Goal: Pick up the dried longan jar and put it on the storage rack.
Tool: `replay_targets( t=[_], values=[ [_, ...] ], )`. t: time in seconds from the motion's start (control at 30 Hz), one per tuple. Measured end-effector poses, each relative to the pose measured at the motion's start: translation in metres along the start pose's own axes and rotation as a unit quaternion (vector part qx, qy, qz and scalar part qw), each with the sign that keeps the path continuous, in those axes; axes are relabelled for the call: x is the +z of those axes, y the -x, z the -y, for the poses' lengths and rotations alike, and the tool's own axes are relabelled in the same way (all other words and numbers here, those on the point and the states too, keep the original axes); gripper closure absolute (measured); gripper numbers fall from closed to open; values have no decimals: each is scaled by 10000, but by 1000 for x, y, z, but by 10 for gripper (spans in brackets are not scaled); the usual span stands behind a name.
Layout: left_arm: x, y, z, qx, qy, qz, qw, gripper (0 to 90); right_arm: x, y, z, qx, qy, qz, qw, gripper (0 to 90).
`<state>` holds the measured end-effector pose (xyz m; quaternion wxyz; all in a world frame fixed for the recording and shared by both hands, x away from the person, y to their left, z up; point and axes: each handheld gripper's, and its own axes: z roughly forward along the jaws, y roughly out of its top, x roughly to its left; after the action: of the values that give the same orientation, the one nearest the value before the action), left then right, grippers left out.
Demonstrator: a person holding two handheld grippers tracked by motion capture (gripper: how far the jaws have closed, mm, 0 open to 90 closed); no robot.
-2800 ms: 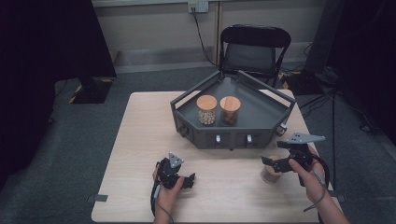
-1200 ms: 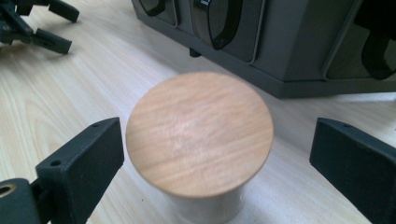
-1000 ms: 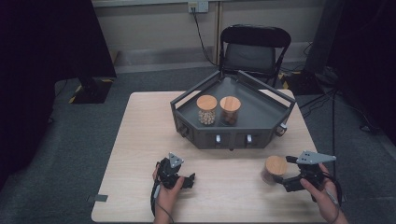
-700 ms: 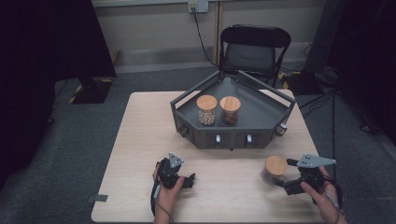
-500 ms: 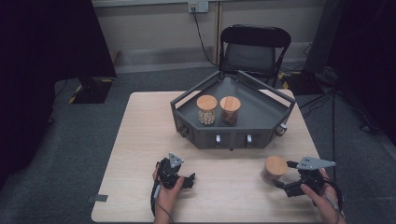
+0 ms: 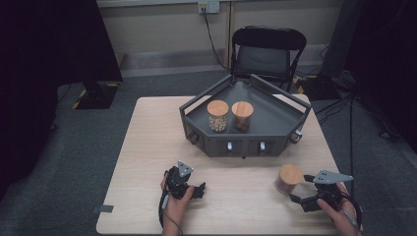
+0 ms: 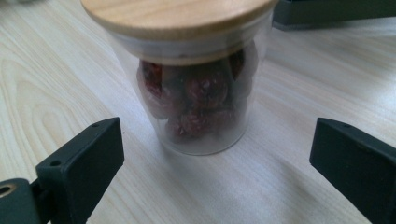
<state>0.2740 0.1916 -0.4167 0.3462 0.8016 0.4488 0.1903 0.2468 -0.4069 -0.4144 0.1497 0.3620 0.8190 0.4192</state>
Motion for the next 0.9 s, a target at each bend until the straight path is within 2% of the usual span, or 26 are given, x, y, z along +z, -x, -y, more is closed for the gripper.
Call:
replay_targets(
  t=[0.33,0.67,0.9],
  values=[
    [0,0,0,-2,1,-1,10000,2,2,0,3,9,-93,19,10000,23],
    [0,0,0,-10,2,0,10000,2,6,-3,-6,-56,-387,112,9992,24],
    [0,0,0,-1,1,-1,10000,2,7,-3,-8,-28,-451,113,9989,24]
  ],
)
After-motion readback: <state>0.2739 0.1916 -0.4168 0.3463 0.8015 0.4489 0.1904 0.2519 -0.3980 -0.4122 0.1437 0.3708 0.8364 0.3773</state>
